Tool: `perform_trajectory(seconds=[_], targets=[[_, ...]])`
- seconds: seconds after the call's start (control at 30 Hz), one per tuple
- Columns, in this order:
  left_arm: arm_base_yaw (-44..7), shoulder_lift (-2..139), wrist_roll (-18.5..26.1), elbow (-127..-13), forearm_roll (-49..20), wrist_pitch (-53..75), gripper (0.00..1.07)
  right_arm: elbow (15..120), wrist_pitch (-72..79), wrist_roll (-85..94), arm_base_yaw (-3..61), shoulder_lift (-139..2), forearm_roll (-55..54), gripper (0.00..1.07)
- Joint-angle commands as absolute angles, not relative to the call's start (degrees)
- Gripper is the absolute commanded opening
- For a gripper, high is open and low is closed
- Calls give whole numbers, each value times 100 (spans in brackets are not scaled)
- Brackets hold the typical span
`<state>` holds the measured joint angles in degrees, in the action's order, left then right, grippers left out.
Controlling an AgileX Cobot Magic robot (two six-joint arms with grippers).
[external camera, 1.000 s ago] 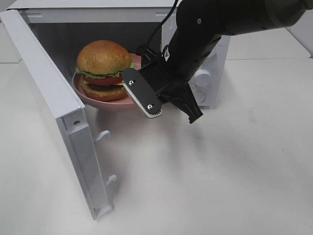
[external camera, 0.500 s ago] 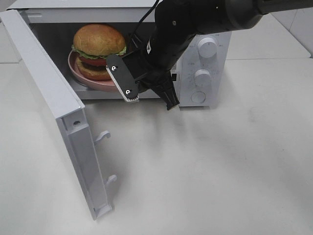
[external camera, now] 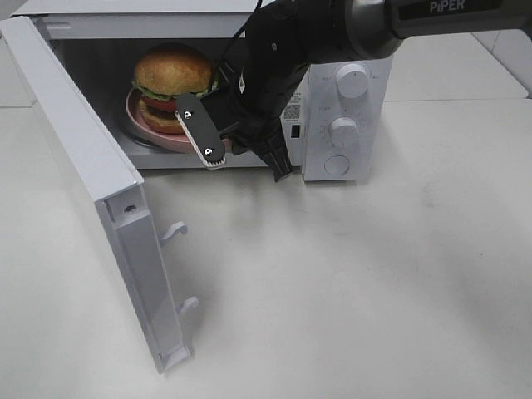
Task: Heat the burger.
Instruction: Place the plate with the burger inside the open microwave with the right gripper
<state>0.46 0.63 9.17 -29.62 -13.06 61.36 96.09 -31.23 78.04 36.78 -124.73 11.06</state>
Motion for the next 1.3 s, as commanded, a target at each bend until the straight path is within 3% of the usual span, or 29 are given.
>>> perform_trajectory(seconds=[0.03, 0.93, 1.2, 1.3], targets=[[69, 52, 888, -2956, -1324, 6142, 98, 9969, -3042, 7609, 3621, -12582, 1220, 0], [69, 52, 888, -2956, -1324, 6142, 98, 11963, -3541, 7368, 3621, -13894, 1283, 0], [69, 52, 888, -2956, -1324, 6142, 98, 11998, -3266, 7546, 3621, -13952, 1283, 4], [69, 52, 888, -2956, -1324, 6142, 98, 11998, -3266, 7489, 3610, -13952, 1283, 10]])
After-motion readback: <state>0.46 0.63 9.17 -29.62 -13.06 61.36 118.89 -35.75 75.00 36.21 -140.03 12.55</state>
